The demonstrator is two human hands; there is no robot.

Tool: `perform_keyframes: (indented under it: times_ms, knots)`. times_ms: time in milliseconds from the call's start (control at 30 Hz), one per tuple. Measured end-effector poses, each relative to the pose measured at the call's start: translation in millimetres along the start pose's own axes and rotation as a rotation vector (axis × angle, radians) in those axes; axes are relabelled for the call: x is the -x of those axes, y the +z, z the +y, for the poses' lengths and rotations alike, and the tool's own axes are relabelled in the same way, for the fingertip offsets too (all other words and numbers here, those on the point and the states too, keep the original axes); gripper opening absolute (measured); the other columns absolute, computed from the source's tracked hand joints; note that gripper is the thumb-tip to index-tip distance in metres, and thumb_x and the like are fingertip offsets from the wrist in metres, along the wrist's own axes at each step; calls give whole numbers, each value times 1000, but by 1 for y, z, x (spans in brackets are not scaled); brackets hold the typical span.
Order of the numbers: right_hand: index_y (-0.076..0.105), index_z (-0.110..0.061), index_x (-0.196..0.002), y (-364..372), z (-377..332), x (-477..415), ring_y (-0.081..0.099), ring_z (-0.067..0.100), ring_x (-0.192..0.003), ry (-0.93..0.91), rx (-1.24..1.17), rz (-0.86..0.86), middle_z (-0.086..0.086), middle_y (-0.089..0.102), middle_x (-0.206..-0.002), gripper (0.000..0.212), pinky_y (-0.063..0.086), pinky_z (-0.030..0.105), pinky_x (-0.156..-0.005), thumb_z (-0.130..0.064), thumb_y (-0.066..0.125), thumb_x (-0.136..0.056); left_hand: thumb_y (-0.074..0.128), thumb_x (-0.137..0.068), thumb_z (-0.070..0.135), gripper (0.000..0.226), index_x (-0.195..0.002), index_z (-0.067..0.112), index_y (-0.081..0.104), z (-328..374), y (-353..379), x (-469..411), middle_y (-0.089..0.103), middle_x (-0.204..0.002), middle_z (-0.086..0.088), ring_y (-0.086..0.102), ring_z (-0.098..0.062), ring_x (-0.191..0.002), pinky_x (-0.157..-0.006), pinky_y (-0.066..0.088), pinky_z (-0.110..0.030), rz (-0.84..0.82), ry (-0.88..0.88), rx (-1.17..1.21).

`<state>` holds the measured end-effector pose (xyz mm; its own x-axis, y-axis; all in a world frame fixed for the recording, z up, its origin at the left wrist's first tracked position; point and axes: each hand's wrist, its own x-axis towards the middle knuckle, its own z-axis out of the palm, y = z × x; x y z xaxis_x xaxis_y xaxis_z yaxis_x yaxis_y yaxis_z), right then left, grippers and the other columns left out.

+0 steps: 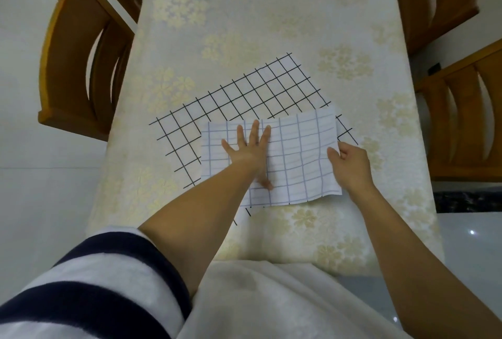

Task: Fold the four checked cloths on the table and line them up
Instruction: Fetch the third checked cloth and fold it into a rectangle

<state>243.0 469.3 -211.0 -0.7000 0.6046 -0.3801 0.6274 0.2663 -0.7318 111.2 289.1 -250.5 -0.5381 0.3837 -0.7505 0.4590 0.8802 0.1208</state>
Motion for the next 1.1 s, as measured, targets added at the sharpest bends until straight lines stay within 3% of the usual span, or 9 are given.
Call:
perform_keyframes:
  times_ms: [67,167,367,500,633,733,833,967,1100]
  knots:
    - [69,-26,-115,1,-11,9,67,22,-69,-160,10,-13,-1,71,-76,26,59,38,-71,-19,48,-102,90,-54,63,163,-146,30,-41,1,-1,0,-55,-147,1,-38,-44,-141,-106,-2,-82,-8,1,14]
    - [65,-25,-127,6,-25,17,55,5,-53,-273,38,-59,-21,61,-57,32,49,25,-57,-17,43,-104,91,-54,60,163,-145,31,-42,2,-3,1,-55,-147,1,-40,-44,-140,-106,-3,-82,-19,-3,27]
    - [57,-34,-136,22,-46,21,49,27,-56,-336,153,-86,9,58,-62,38,49,37,-58,-25,44,-102,87,-56,65,156,-153,27,-29,-9,2,6,-36,-161,0,-28,-41,-147,-116,-7,-71,140,114,67]
    - [52,-29,-142,46,-70,35,42,12,-49,-427,218,-84,-1,48,-54,41,39,28,-50,-22,45,-102,76,-82,54,109,-161,23,8,-50,19,18,-5,-169,7,-5,-25,-155,-125,6,-51,324,318,506]
    - [40,-16,-150,97,-93,48,50,18,-60,-448,349,-166,-7,44,-57,48,48,37,-59,-27,41,-104,53,-103,37,56,-154,20,37,-91,41,39,30,-163,1,31,-18,-147,-119,26,-33,504,236,797]
    - [21,-16,-157,136,-107,58,62,24,-75,-411,387,-377,1,59,-71,60,54,42,-71,-38,40,-104,47,-106,34,45,-149,20,44,-112,51,46,44,-154,0,44,-17,-139,-113,37,-33,544,124,978]
    - [10,-25,-158,153,-103,65,63,18,-98,-423,358,-663,3,68,-108,68,53,39,-89,-50,39,-102,43,-107,35,43,-146,18,50,-125,53,48,53,-147,0,50,-16,-133,-105,39,-28,592,33,1069]
    - [27,-19,-156,138,-65,52,35,21,-142,-576,489,-401,3,39,-154,58,34,41,-115,-42,40,-104,45,-106,32,43,-145,16,50,-133,58,45,56,-144,-3,52,-18,-131,-105,37,-25,622,-49,1064]
    - [3,-20,-159,119,-28,36,-8,31,-152,-502,916,-455,3,-7,-166,69,1,46,-124,-49,33,-104,48,-104,22,39,-143,21,54,-139,73,44,57,-141,3,54,-14,-127,-109,41,-27,656,-30,1131]
